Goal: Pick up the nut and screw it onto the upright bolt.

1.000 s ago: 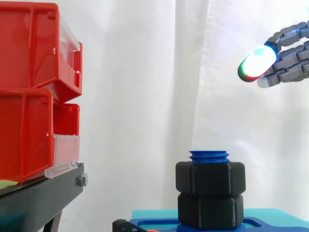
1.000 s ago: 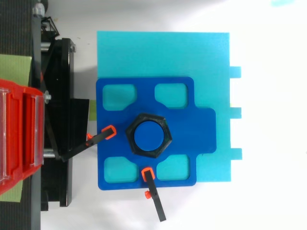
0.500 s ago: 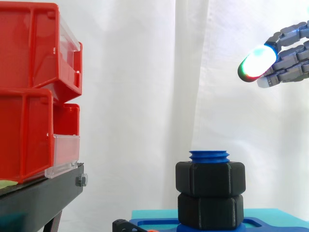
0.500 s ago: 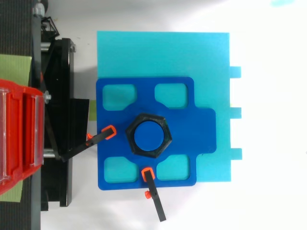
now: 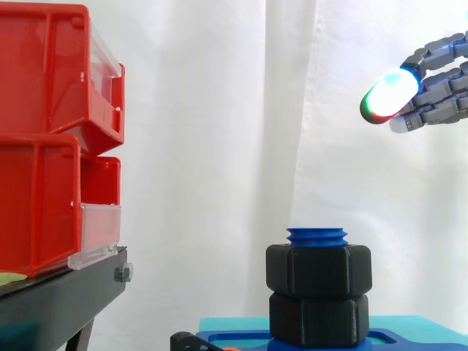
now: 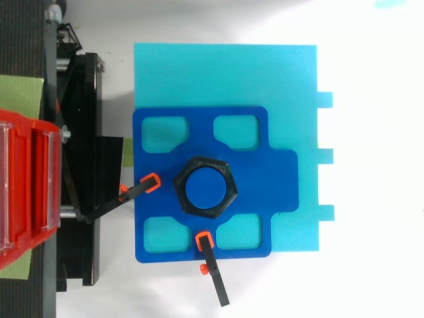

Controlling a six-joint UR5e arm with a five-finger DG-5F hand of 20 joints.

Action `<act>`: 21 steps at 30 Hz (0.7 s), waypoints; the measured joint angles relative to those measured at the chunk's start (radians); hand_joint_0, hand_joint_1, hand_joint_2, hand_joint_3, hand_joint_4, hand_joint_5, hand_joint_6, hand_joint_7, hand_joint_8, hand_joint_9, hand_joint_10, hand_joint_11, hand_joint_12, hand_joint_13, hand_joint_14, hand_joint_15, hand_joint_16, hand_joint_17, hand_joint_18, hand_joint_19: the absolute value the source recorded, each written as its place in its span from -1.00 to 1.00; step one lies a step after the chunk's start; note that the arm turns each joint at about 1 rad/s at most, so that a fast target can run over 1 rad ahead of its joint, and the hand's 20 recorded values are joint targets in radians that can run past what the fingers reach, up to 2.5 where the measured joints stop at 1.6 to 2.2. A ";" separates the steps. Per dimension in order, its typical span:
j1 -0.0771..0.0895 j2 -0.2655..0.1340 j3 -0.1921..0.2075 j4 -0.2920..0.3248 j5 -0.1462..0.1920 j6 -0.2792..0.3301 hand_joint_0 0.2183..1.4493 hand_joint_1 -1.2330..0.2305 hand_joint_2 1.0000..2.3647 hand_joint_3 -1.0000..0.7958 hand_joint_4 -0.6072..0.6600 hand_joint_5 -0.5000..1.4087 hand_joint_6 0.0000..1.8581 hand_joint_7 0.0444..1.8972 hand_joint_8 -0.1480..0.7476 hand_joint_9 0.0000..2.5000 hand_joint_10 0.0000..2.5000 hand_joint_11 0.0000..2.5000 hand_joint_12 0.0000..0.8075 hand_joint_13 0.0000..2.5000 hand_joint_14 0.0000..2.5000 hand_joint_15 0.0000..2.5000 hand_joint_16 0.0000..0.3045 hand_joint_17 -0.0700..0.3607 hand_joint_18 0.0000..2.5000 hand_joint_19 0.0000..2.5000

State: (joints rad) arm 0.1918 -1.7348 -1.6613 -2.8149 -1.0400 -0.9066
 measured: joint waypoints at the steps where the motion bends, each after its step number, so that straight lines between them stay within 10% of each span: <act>1: 0.000 0.000 0.000 0.000 0.000 0.000 -0.56 0.20 -1.00 -0.44 0.07 -0.71 -0.46 -0.39 -0.27 -0.81 -1.00 -1.00 -0.25 -0.80 -1.00 -1.00 -0.75 -0.28 -1.00 -1.00; 21: 0.000 0.000 0.000 0.000 0.000 0.000 -0.56 0.19 -1.00 -0.44 0.07 -0.71 -0.46 -0.35 -0.27 -0.81 -1.00 -1.00 -0.25 -0.80 -1.00 -1.00 -0.75 -0.28 -1.00 -1.00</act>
State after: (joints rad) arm 0.1917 -1.7348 -1.6613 -2.8149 -1.0400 -0.9066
